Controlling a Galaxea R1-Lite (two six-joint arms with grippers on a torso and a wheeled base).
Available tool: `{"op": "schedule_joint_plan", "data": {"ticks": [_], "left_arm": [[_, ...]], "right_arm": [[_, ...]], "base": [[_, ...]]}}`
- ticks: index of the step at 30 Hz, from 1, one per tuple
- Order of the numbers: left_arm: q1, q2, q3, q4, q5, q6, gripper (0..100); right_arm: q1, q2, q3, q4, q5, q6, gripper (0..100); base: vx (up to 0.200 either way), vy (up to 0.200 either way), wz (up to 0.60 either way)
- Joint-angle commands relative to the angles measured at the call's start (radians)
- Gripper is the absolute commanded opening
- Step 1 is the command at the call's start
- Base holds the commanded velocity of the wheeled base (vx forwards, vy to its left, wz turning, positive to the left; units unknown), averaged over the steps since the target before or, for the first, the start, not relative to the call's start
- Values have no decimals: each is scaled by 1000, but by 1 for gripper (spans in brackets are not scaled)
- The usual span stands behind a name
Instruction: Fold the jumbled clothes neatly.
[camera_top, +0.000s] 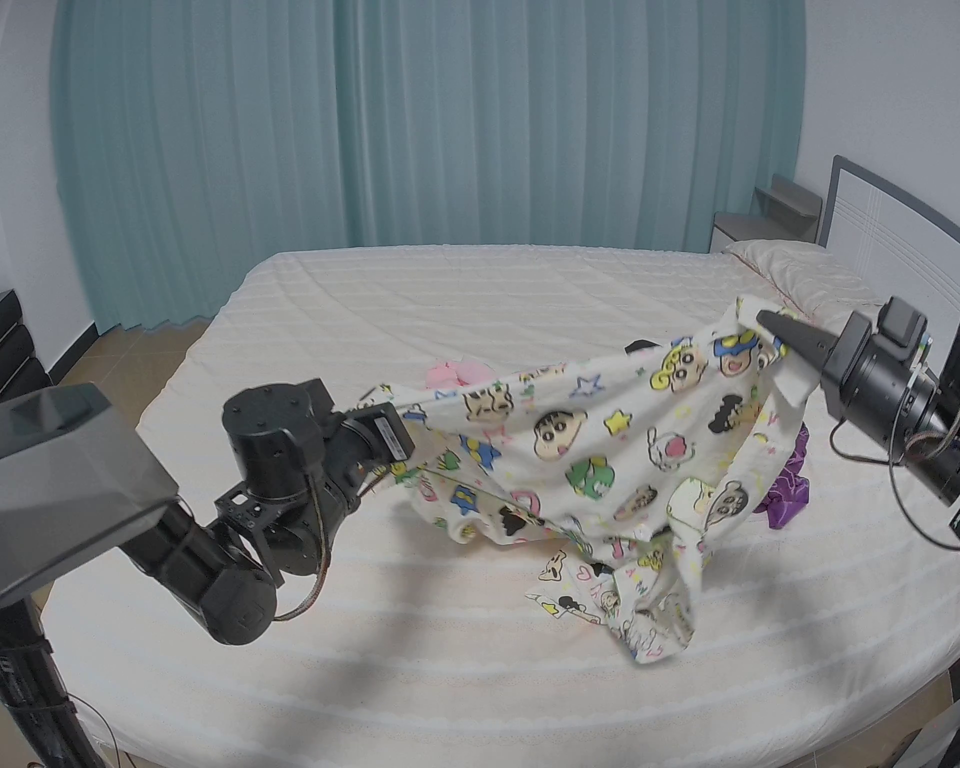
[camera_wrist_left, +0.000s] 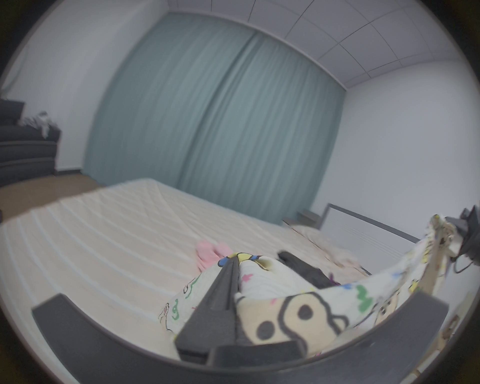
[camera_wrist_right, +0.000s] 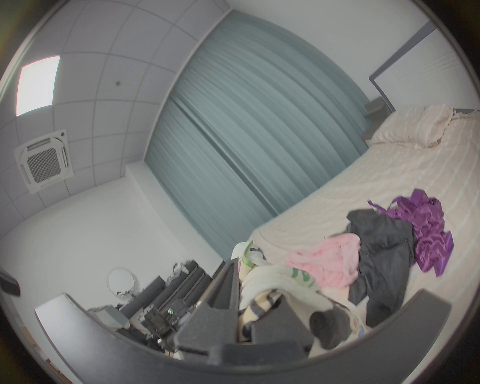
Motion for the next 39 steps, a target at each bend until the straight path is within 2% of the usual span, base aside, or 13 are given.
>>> {"op": "schedule_joint_plan", "data": {"ticks": [1,3,7,12,14,20,25,30,39], "left_arm": [[-65,-183,22,17,36,37,0],[-76,-183,34,17,39,37,0],[-112,-157,165,17,38,-7,0],[-135,-103,214,17,30,-213,0],[-137,-72,226,17,29,-248,0],[-149,-3,220,11,29,-288,0],[-180,9,214,9,27,-314,0],[-181,21,218,9,29,-330,0],[-206,0,247,9,33,-359,0]], "right_arm": [[24,-143,-44,108,-11,25,0],[30,-149,-19,116,-7,31,0],[27,-137,140,108,51,37,0],[26,-99,216,108,129,134,0],[26,-77,228,108,146,155,0],[50,3,251,98,152,175,0],[115,52,297,15,158,273,0],[138,87,335,-59,154,279,0],[138,39,340,-66,147,279,0]], "base": [[0,0,0],[0,0,0],[0,0,0],[0,0,0],[0,0,0],[0,0,0],[0,0,0],[0,0,0],[-44,0,0]]}}
